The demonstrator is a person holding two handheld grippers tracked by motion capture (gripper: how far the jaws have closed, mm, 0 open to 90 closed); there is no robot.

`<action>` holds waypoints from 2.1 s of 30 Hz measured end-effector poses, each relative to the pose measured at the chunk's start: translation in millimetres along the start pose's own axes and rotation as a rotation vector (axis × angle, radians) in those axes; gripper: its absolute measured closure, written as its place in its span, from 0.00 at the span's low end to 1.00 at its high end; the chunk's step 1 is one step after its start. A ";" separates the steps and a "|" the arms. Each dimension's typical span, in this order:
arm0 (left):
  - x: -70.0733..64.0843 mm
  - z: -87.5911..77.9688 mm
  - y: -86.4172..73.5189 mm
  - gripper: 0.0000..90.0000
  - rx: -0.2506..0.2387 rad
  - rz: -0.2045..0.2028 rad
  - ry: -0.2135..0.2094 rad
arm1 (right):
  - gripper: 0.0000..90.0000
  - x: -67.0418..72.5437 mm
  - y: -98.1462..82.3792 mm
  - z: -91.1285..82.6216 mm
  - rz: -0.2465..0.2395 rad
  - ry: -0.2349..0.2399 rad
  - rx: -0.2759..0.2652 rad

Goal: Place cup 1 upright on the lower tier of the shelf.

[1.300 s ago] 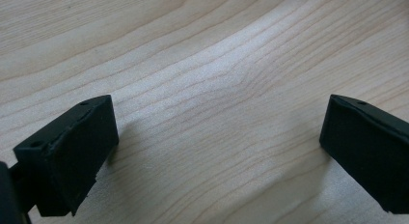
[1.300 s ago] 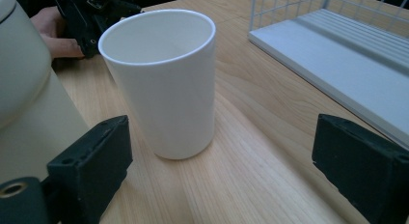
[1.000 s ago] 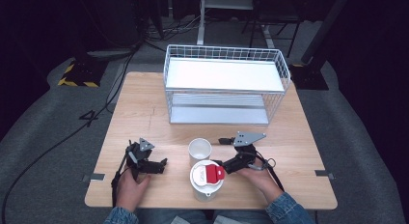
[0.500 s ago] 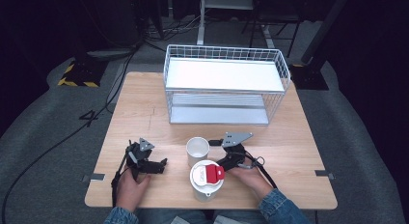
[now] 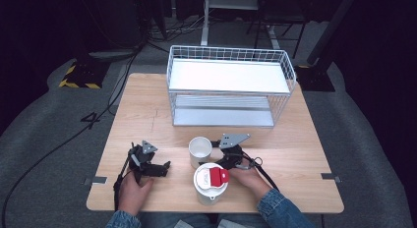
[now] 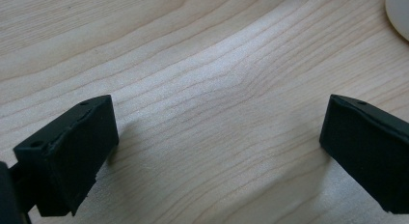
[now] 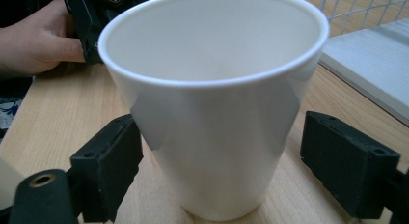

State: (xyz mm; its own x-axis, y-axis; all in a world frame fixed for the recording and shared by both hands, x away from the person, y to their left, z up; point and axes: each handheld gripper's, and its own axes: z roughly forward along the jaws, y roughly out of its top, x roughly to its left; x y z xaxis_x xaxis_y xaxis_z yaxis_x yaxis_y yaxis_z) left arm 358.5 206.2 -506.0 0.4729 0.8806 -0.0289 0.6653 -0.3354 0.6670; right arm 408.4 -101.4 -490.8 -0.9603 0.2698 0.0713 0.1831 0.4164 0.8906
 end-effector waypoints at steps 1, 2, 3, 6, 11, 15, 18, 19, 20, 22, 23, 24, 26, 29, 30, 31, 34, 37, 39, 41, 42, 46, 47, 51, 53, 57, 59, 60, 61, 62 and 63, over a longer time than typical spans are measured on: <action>0.0 0.0 0.0 0.01 0.000 0.000 0.000 | 0.17 0.1 0.5 1.9 -0.002 -0.003 -0.002; 0.1 0.0 0.0 0.01 0.001 0.001 0.000 | 0.17 0.1 1.1 3.7 -0.007 -0.004 -0.002; 0.0 0.0 0.0 0.01 0.000 0.000 0.000 | 0.17 0.2 1.8 5.8 -0.009 -0.007 -0.006; 0.0 0.0 0.0 0.01 0.000 0.000 0.000 | 0.18 1.1 3.8 12.0 -0.021 -0.007 -0.001; 0.0 0.0 0.0 0.01 0.000 0.000 0.000 | 0.24 3.2 4.7 17.4 -0.040 -0.009 0.003; 0.0 0.0 0.0 0.01 0.000 0.000 0.000 | 0.25 4.8 5.2 18.3 -0.049 -0.022 0.002; 0.1 0.0 0.0 0.01 0.001 0.001 0.000 | 0.25 5.1 5.4 18.3 -0.051 -0.025 0.003; 0.0 0.0 0.0 0.01 0.000 0.000 0.000 | 0.25 5.3 5.5 18.2 -0.051 -0.026 0.004; -0.1 0.0 0.0 0.01 0.000 -0.001 0.000 | 0.25 5.4 5.6 18.1 -0.051 -0.028 0.005; 0.0 0.0 0.0 0.01 0.000 0.000 0.000 | 0.25 5.5 5.7 18.1 -0.052 -0.029 0.006; 0.0 0.0 0.0 0.01 0.000 0.000 0.000 | 0.25 5.6 5.8 18.0 -0.053 -0.030 0.006; 0.0 0.0 0.0 0.01 0.000 -0.001 0.000 | 0.25 5.7 5.9 18.0 -0.054 -0.031 0.007; 0.0 0.0 0.0 0.01 0.000 0.000 0.000 | 0.25 5.9 6.1 18.0 -0.058 -0.034 0.007; 0.0 0.0 0.0 0.01 0.000 0.000 0.000 | 0.25 6.2 6.4 18.1 -0.059 -0.034 0.008; 0.0 0.0 0.0 0.01 0.000 0.000 0.000 | 0.25 6.6 7.1 18.1 -0.065 -0.041 0.010; 0.0 0.0 0.0 0.01 0.000 0.000 0.000 | 0.25 6.6 7.7 17.9 -0.068 -0.042 0.008; 0.0 0.0 0.0 0.01 0.000 0.000 0.000 | 0.25 5.6 12.4 16.6 -0.055 -0.032 -0.007; 0.0 0.0 0.0 0.01 0.000 0.000 0.000 | 0.25 5.4 19.5 15.1 -0.066 -0.038 -0.010; 0.0 0.0 0.0 0.01 0.000 0.000 0.000 | 0.25 5.2 21.9 14.5 -0.072 -0.043 -0.007; 0.1 0.0 0.0 0.01 0.000 0.001 0.001 | 0.25 3.0 27.6 12.6 -0.076 -0.058 -0.012; 0.0 0.0 0.0 0.01 0.000 0.000 0.000 | 0.25 2.2 28.8 11.6 -0.077 -0.064 -0.018; 0.0 0.0 0.0 0.01 0.000 0.000 0.000 | 0.25 -2.6 30.6 7.9 -0.065 -0.102 -0.019; 0.0 0.0 0.0 0.01 0.000 0.000 0.000 | 0.25 -3.8 31.2 6.7 -0.062 -0.112 -0.018; 0.1 -0.1 0.0 0.01 0.001 0.001 0.000 | 0.25 -10.3 36.6 0.0 -0.049 -0.153 -0.027; 0.0 0.0 0.0 0.01 0.000 0.000 0.000 | 0.25 -13.7 40.0 -4.0 -0.050 -0.174 -0.040; 0.0 0.0 0.0 0.01 0.001 0.000 -0.001 | 0.25 -20.9 46.4 -12.0 -0.036 -0.205 -0.043; 0.1 -0.1 0.1 0.01 0.001 0.001 0.001 | 0.25 -24.3 48.4 -15.0 -0.032 -0.225 -0.043; 0.0 0.0 0.0 0.01 0.000 0.000 0.000 | 0.25 -26.2 49.2 -16.8 -0.027 -0.234 -0.047; 0.1 -0.1 0.1 0.01 0.001 0.002 0.001 | 0.25 -28.6 49.9 -18.5 -0.019 -0.243 -0.049; 0.0 0.0 0.0 0.01 0.000 0.000 0.000 | 0.25 -30.8 50.6 -20.0 -0.009 -0.248 -0.051; 0.1 -0.1 0.1 0.01 0.000 0.002 0.001 | 0.25 -33.0 51.2 -21.3 -0.003 -0.258 -0.050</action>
State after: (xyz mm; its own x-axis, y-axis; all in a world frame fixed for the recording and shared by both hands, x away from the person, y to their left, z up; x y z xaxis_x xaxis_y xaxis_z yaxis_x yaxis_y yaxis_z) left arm 358.5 206.3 -505.9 0.4733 0.8805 -0.0266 0.6647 -0.3371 0.6667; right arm 445.0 -107.4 -438.0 -0.8740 0.4840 -0.0429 0.1632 0.3756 0.9123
